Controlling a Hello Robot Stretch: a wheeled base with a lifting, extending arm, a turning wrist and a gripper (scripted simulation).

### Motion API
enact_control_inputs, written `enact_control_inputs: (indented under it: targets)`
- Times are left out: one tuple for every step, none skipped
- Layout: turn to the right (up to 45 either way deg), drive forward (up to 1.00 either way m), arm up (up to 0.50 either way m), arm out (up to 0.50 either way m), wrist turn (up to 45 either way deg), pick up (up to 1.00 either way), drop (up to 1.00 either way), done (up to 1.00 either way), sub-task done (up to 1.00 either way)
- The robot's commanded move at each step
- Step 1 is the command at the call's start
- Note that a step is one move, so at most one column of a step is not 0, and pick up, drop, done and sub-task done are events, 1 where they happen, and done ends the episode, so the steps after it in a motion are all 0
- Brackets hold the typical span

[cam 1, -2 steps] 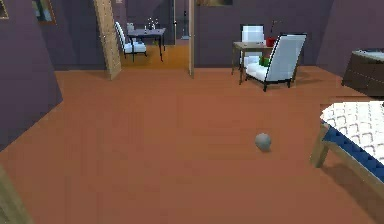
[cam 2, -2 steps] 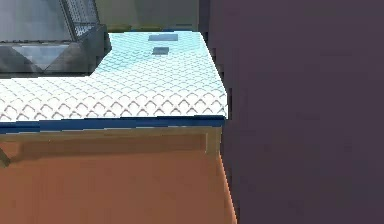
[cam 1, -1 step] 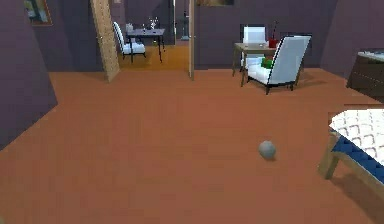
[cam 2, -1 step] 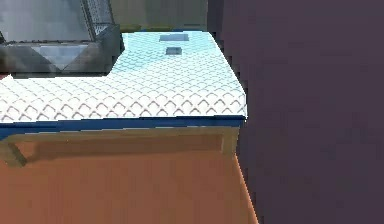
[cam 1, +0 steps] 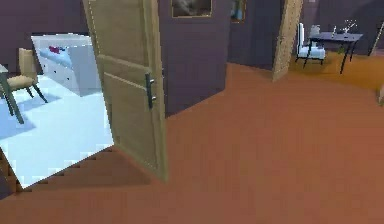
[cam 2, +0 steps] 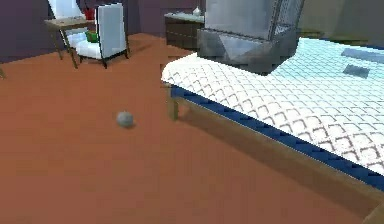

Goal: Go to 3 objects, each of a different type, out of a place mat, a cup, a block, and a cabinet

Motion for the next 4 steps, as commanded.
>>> enact_control_inputs:
  targets:
    - [-45.0,0.00,0.00,0.00,0.0,0.00,0.00,0.00,0.00]
    - [-3.0,0.00,0.00,0.00,0.0,0.00,0.00,0.00,0.00]
    - [0.0,1.00,0.00,0.00,0.0,0.00,0.00,0.00,0.00]
    - [0.0,0.35,0.00,0.00,0.0,0.00,0.00,0.00,0.00]
